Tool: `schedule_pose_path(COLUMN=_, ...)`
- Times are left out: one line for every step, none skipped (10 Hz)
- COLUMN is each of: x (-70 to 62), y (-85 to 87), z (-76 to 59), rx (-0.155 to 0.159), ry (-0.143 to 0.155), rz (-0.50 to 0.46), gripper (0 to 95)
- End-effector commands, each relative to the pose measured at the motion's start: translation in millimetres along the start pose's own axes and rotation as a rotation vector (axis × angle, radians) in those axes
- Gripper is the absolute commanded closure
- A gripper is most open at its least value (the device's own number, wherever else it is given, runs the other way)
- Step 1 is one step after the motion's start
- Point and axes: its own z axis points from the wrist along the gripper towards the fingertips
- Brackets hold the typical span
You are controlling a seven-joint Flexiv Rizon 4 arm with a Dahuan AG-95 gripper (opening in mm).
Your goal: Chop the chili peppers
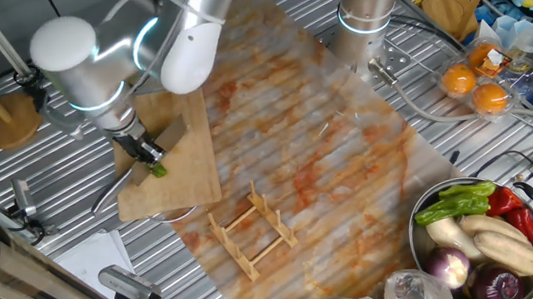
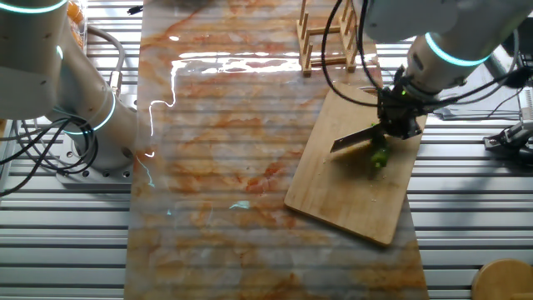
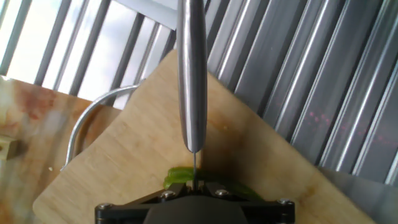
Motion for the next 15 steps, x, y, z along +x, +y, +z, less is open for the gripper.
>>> schedule_pose_path(x=6.0, y=1.7, z=-0.8, rx=-0.004, ry=0.006, rz=0.000, gripper=95.0)
schedule_pose_path(x=9.5, y=1.4, z=-1.8, rx=0.003, ry=0.008, rz=-0.010, gripper=95.0)
schedule_pose_path(x=14.3, y=2.0, z=4.7, rx=0.005, ry=0.006, rz=-0.011, gripper=95.0)
schedule_pose_path(x=18.0, y=2.6, z=12.7, rx=0.009, ry=-0.003, rz=-0.009, gripper=95.0)
schedule_pose_path(x=19.3, y=2.8, z=12.8, rx=0.003, ry=-0.004, rz=-0.004, gripper=95.0)
schedule_pose_path(x=18.5, y=3.2, z=3.7, rx=0.005, ry=0.002, rz=-0.005, gripper=95.0)
schedule_pose_path(x=19.9, y=3.8, z=-3.3, rx=0.008, ry=-0.007, rz=-0.003, gripper=95.0)
schedule_pose_path(x=21.7, y=3.6, z=-8.7, rx=0.010, ry=-0.010, rz=-0.002, gripper=95.0)
schedule_pose_path(x=24.0, y=3.6, z=-15.1, rx=0.006, ry=-0.020, rz=0.001, gripper=95.0)
schedule_pose_path(x=25.7, y=4.3, z=-21.0, rx=0.010, ry=-0.024, rz=0.002, gripper=95.0)
schedule_pose_path(x=28.2, y=4.7, z=-28.1, rx=0.013, ry=-0.032, rz=0.008, gripper=95.0)
schedule_pose_path(x=31.1, y=4.5, z=-35.5, rx=0.014, ry=-0.039, rz=0.014, gripper=95.0)
schedule_pose_path(x=34.1, y=2.9, z=-43.7, rx=0.018, ry=-0.041, rz=0.016, gripper=95.0)
schedule_pose_path(x=35.7, y=-0.6, z=-48.7, rx=0.023, ry=-0.040, rz=0.020, gripper=95.0)
schedule_pose_path(x=33.7, y=-8.8, z=-54.3, rx=0.030, ry=-0.045, rz=0.036, gripper=95.0)
